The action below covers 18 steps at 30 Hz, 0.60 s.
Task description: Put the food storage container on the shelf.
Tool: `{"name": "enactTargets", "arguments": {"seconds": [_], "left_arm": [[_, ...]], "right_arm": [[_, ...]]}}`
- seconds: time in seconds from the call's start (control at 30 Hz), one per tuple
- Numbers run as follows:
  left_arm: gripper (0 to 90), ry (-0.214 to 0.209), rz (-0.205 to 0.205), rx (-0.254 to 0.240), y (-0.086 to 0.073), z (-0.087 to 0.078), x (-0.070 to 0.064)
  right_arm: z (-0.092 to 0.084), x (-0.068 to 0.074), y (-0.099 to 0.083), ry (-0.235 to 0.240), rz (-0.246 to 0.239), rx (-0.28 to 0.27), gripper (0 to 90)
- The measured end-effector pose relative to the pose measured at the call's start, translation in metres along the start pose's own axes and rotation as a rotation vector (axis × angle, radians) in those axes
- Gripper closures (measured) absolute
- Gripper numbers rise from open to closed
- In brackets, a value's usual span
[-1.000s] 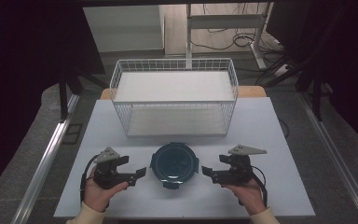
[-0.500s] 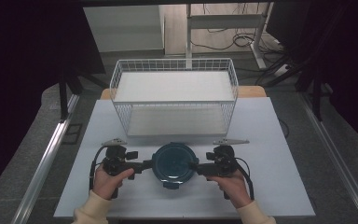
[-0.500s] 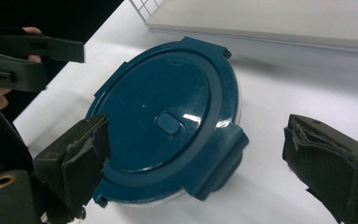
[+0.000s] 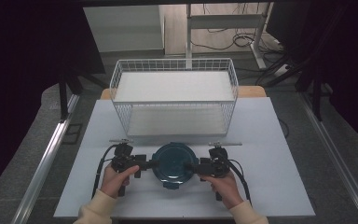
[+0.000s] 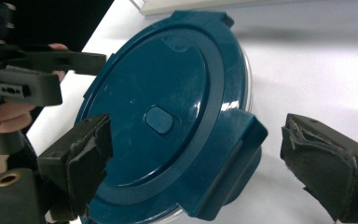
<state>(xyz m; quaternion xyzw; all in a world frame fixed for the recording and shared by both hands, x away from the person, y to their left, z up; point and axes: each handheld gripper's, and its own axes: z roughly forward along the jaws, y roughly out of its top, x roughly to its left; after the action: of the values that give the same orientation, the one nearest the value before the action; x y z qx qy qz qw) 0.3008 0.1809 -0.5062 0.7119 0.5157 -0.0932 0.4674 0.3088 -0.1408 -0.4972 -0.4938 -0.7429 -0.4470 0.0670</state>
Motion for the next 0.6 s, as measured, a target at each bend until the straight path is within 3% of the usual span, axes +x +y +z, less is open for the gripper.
{"name": "enactTargets", "arguments": {"seconds": [0.03,0.1,0.27,0.43,0.6], "left_arm": [[12.8,0.010,-0.006,0.002,0.000,0.002,0.002],[13.3,-0.024,-0.023,0.008,0.001,0.005,0.004],[13.7,-0.058,-0.047,0.047,-0.001,0.014,0.008],[18.4,-0.088,-0.044,0.073,-0.002,0.018,0.007],[22.2,-0.137,-0.090,0.089,-0.005,0.025,0.009]], "right_arm": [[0.002,-0.001,-0.001,0.005,0.005,0.007,9.2],[0.004,-0.002,-0.001,0.004,0.016,0.007,9.2],[0.010,-0.006,-0.003,0.031,0.059,0.017,9.3],[0.014,-0.007,-0.006,0.064,0.100,0.022,10.2],[0.017,-0.008,-0.008,0.075,0.124,0.014,17.8]]}}
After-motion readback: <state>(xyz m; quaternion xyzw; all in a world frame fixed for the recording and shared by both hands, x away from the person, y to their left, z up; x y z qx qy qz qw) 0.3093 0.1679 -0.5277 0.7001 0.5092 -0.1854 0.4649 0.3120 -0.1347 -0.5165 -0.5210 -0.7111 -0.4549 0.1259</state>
